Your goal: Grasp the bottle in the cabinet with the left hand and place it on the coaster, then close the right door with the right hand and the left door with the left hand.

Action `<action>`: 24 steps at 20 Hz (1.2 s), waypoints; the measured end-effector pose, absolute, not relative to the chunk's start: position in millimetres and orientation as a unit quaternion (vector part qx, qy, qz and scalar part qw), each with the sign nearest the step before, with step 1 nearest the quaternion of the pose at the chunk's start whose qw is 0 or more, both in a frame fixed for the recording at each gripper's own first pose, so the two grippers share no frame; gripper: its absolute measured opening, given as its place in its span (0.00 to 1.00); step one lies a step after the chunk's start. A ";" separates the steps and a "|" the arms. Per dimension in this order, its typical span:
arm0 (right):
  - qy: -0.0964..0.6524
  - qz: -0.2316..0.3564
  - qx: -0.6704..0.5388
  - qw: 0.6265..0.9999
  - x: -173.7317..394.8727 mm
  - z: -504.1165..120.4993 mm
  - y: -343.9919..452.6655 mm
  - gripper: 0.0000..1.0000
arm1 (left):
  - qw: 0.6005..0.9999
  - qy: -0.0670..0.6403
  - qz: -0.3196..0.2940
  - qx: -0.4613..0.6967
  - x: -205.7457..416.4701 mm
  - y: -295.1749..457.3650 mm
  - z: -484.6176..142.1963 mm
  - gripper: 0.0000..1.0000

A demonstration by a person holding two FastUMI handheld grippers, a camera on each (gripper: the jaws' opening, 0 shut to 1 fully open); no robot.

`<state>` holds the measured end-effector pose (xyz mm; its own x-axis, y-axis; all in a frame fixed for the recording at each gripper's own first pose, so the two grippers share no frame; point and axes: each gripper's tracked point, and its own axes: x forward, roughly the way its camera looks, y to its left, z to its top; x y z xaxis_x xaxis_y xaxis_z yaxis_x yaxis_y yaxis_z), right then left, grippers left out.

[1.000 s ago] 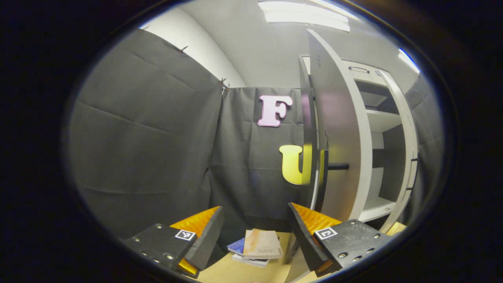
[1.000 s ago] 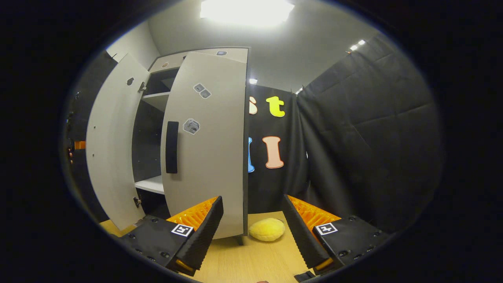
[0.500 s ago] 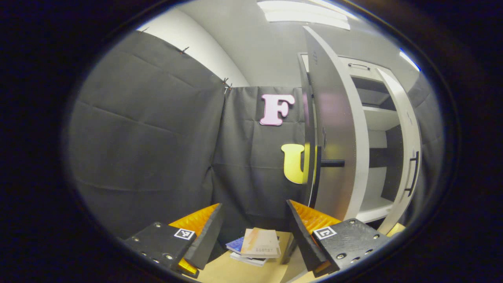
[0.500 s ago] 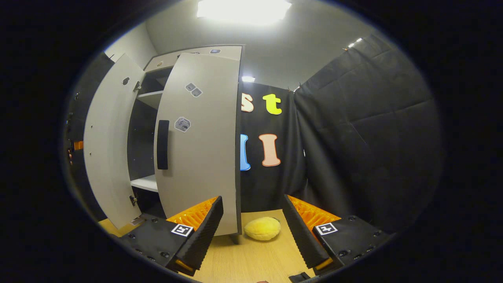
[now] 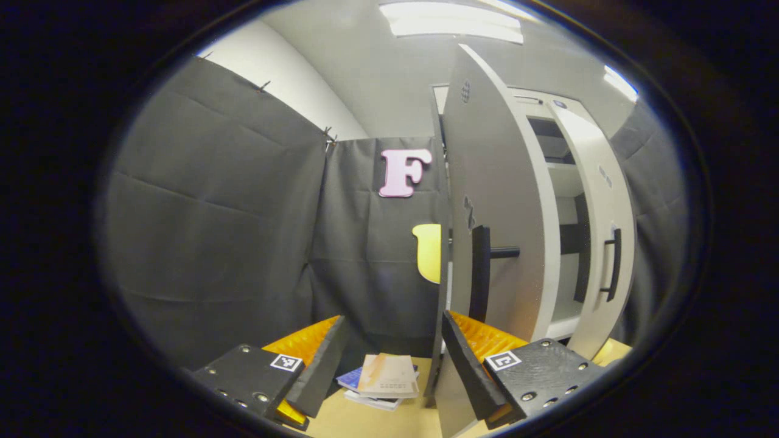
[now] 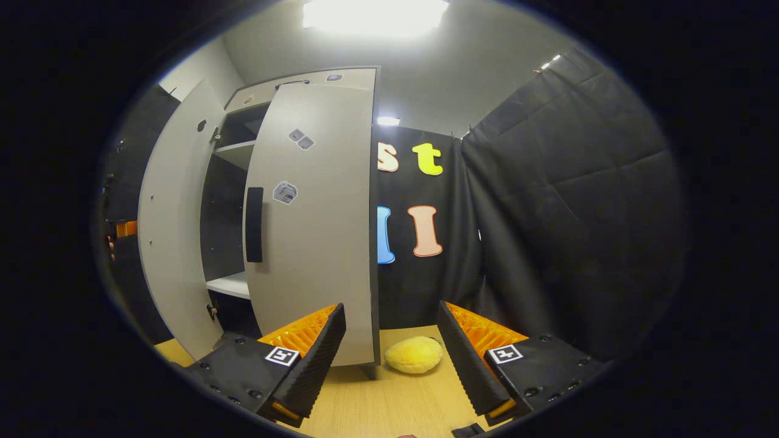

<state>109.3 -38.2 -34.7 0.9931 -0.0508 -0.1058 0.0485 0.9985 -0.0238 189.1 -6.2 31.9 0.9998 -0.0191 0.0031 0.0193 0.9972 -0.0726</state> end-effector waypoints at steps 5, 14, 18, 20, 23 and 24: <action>0.057 -0.031 -0.016 0.998 104.5 -36.3 -50.2 0.96 | 0.999 -0.008 -0.026 -0.045 187.0 -40.8 35.3 0.97; 0.070 -0.054 -0.014 0.996 91.7 -44.7 -73.8 0.97 | 0.995 -0.003 -0.083 -0.053 208.0 -114.0 34.1 0.97; 0.077 -0.058 -0.013 0.995 84.2 -48.5 -77.4 0.96 | 0.993 0.006 -0.109 -0.044 218.5 -150.2 25.9 0.97; 0.077 -0.059 -0.015 0.995 81.5 -46.5 -77.6 0.96 | 0.993 0.004 -0.115 -0.037 217.3 -160.0 24.2 0.97; 0.074 -0.059 -0.017 0.995 78.2 -44.1 -75.6 0.96 | 0.993 0.000 -0.116 -0.031 208.8 -160.8 24.1 0.97; 0.074 -0.058 -0.018 0.995 77.7 -43.2 -73.5 0.96 | 0.993 -0.001 -0.116 -0.031 209.1 -158.3 25.6 0.97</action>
<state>77.7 -73.5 -43.2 0.9825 -0.1172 -0.1448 0.1118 0.9927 -0.0450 209.1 -158.3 25.6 0.9731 -0.2300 0.0098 0.2302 0.9712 -0.0622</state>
